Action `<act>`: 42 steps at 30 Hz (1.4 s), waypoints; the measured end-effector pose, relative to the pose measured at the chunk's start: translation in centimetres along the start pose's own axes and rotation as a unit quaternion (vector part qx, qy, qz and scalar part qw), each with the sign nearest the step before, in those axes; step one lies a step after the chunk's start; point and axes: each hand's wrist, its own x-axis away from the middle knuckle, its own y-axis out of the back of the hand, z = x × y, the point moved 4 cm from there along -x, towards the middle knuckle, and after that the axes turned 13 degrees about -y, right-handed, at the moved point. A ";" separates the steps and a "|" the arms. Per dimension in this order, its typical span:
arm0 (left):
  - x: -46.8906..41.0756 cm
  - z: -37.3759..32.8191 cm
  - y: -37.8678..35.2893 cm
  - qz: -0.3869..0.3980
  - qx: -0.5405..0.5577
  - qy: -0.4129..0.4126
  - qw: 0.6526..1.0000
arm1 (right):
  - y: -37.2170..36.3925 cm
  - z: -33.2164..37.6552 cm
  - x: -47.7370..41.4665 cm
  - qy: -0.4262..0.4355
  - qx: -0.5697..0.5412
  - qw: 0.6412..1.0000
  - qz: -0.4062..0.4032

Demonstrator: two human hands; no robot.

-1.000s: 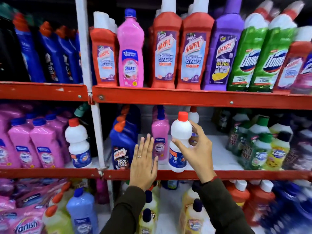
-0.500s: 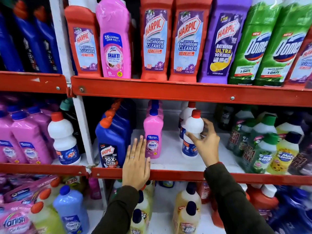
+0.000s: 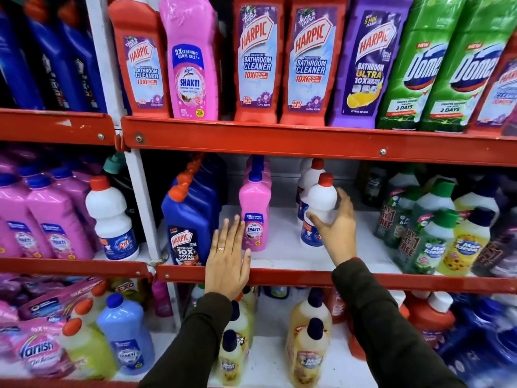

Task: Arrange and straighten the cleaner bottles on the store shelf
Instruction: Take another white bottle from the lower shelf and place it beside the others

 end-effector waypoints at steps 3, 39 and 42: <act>0.0 -0.3 1.0 0.007 0.019 -0.011 1.000 | 0.0 0.5 2.3 0.018 0.054 0.997 -0.044; 13.3 25.4 8.9 0.093 0.023 0.059 0.994 | -31.8 21.4 21.5 -0.088 -0.101 0.945 0.299; 13.3 25.3 9.1 0.089 0.025 0.061 0.994 | -31.6 21.1 21.8 -0.093 -0.122 0.953 0.262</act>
